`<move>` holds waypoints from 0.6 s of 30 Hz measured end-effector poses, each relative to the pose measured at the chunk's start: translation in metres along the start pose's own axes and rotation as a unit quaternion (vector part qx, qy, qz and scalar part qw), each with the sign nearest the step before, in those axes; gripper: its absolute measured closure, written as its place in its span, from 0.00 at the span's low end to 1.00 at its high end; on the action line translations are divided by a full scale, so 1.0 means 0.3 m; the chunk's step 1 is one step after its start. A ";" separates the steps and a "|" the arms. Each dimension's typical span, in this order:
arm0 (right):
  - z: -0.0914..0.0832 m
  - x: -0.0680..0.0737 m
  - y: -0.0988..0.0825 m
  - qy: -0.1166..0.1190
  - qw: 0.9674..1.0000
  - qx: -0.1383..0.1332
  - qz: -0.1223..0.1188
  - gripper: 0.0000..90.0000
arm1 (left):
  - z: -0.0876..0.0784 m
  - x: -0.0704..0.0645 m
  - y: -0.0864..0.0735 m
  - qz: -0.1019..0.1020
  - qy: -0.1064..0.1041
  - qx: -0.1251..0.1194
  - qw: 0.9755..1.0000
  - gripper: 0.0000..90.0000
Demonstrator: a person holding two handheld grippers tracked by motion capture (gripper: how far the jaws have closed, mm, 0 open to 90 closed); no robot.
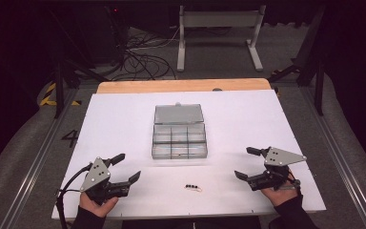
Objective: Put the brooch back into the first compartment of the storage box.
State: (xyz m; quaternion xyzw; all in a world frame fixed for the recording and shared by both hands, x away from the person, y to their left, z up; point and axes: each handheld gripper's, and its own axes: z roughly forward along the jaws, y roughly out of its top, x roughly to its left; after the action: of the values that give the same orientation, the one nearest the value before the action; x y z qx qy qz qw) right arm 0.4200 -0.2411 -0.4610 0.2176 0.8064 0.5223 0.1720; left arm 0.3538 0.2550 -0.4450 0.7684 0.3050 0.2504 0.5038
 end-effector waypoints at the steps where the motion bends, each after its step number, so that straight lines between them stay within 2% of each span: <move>1: 0.001 0.000 0.000 0.000 1.000 0.000 -0.001 0.09 | -0.001 0.001 0.001 -0.001 0.000 -0.001 1.000 0.26; 7: 0.004 0.004 0.000 0.001 1.000 0.002 -0.004 0.09 | -0.003 0.004 0.004 -0.019 -0.010 -0.005 1.000 0.25; 10: 0.006 0.004 0.000 0.002 1.000 0.002 -0.004 0.09 | -0.005 0.006 0.006 -0.011 -0.007 -0.007 1.000 0.25; 11: 0.006 0.004 0.000 0.002 1.000 0.002 -0.004 0.09 | -0.004 0.003 0.006 -0.014 -0.007 -0.007 1.000 0.25; 15: 0.006 0.005 0.000 0.003 1.000 0.003 -0.004 0.09 | -0.008 -0.001 0.011 0.000 0.001 -0.003 1.000 0.25; 18: 0.009 0.004 -0.001 0.004 1.000 0.007 -0.002 0.10 | -0.012 0.000 0.015 0.001 -0.001 -0.004 1.000 0.25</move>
State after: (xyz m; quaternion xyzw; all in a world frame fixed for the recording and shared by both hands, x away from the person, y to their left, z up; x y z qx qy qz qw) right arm 0.4203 -0.2384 -0.4625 0.2150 0.8110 0.5175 0.1683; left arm 0.3523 0.2558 -0.4396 0.7672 0.3023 0.2513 0.5069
